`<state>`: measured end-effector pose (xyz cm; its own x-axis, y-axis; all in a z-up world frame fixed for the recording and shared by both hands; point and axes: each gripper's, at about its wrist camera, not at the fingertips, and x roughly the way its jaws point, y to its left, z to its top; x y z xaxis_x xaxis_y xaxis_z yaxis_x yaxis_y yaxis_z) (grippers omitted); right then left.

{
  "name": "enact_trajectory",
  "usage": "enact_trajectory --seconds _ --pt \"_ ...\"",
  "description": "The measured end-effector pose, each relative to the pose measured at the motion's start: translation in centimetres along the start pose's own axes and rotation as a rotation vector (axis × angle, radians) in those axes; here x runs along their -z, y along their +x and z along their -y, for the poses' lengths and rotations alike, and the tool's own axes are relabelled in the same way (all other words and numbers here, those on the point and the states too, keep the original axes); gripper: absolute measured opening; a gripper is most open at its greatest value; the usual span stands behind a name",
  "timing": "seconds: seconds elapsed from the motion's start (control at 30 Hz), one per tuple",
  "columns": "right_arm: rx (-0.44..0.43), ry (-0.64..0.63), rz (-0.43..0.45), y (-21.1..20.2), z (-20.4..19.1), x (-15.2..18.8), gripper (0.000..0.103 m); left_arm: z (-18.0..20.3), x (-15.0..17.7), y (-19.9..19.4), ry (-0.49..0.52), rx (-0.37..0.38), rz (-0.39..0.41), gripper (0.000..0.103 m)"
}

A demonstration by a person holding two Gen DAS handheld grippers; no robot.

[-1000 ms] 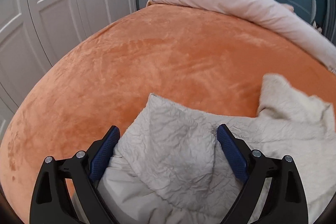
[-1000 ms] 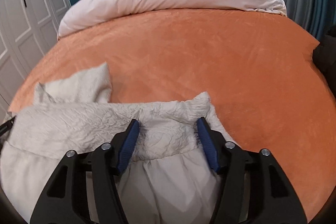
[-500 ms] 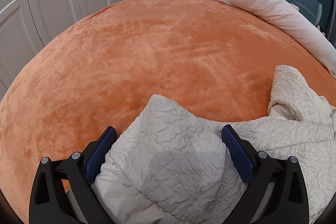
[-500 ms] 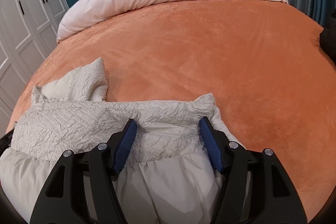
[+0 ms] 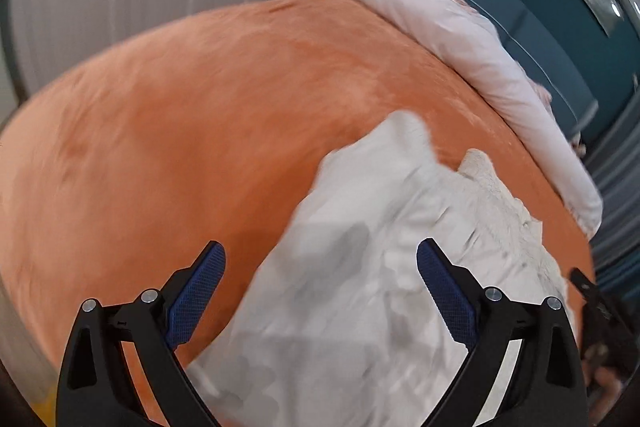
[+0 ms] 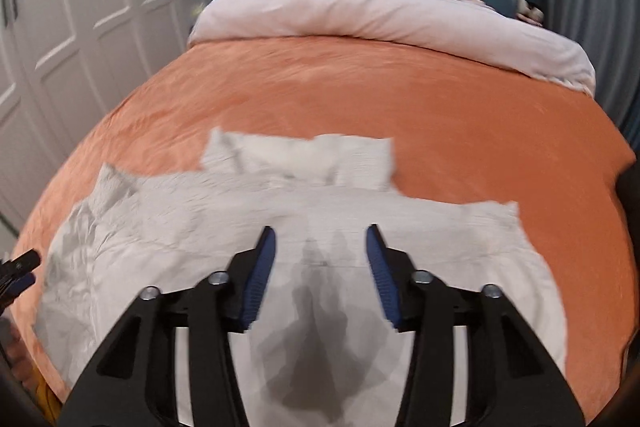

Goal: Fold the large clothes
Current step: 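Grasp a jacket sleeve with the left gripper and lift it toward the right gripper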

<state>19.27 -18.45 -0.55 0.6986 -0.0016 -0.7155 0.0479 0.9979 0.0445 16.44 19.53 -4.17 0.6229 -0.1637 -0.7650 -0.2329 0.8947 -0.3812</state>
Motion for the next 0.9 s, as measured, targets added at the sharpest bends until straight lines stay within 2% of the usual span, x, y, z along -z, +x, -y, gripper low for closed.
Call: enact_trajectory --seconds 0.17,0.27,0.4,0.53,0.6,0.67,0.7,0.73,0.77,0.83,0.9 --pt "0.015 0.026 -0.117 4.2 -1.9 0.8 0.031 -3.5 2.4 0.0 -0.089 -0.005 -0.047 0.095" --pt "0.047 0.008 -0.138 6.1 -2.6 2.3 0.031 -4.5 3.8 1.1 -0.134 0.022 -0.089 0.095" --pt "0.089 -0.037 -0.127 7.3 -3.6 2.9 0.031 -2.9 4.1 1.6 -0.053 -0.013 -0.064 0.097" --pt "0.096 -0.043 -0.099 7.6 -3.7 3.5 0.031 -1.5 4.4 2.4 -0.033 0.034 -0.075 0.095" --pt "0.098 -0.044 -0.083 7.6 -3.7 3.8 0.031 -0.6 4.5 2.7 -0.029 0.098 -0.109 0.078" --pt "0.1 -0.046 -0.073 7.6 -3.7 3.9 0.031 0.4 4.5 3.1 -0.047 0.173 -0.159 0.045" --pt "0.102 -0.049 -0.07 7.6 -3.7 4.0 0.031 0.8 4.3 3.0 -0.055 0.191 -0.157 0.038" --pt "0.102 -0.05 -0.07 7.5 -3.7 3.9 0.031 1.2 4.1 2.6 -0.06 0.21 -0.151 0.025" --pt "0.102 -0.048 -0.074 7.5 -3.7 3.9 0.031 1.8 3.8 1.8 -0.063 0.238 -0.14 0.017" --pt "0.088 -0.038 -0.097 7.2 -3.5 3.3 0.031 2.6 3.1 0.0 -0.064 0.281 -0.119 0.013" --pt "0.041 0.012 -0.112 5.2 -2.6 2.5 0.032 3.9 2.2 -2.4 -0.041 0.321 -0.088 0.011"
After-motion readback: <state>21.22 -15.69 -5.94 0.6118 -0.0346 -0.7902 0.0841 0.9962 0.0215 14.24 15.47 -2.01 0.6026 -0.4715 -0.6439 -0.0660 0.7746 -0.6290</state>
